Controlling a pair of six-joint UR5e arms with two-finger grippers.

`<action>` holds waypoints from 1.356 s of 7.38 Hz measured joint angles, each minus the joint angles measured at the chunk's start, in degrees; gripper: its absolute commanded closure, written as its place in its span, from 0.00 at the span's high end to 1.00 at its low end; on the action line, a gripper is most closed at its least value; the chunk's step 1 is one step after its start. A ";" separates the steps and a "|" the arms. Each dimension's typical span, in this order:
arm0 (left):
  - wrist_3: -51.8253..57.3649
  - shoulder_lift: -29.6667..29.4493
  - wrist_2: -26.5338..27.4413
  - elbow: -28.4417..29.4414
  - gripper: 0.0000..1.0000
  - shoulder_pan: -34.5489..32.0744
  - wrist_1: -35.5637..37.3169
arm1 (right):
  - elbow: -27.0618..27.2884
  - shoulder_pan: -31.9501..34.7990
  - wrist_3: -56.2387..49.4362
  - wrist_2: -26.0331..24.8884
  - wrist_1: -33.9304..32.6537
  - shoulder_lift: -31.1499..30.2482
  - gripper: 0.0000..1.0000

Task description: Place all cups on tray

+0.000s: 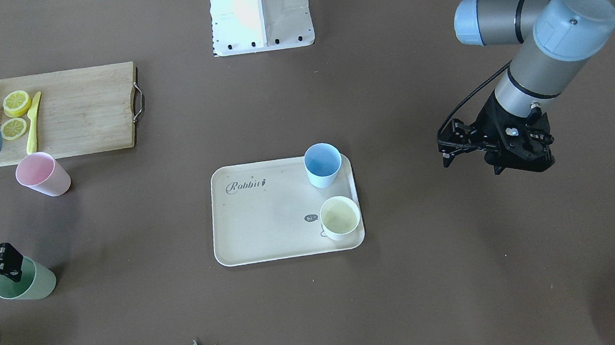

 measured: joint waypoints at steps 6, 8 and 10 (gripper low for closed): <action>-0.33 0.08 0.00 0.15 0.98 0.48 -0.21 | 3.33 -2.37 13.58 0.71 1.46 5.06 0.00; -0.37 0.08 0.00 0.17 0.98 0.59 -0.29 | 4.03 -8.63 25.19 -1.35 1.13 10.54 0.00; -0.32 0.14 0.00 0.17 0.98 0.65 -0.35 | 3.06 -15.75 34.12 -7.34 -0.07 16.89 0.00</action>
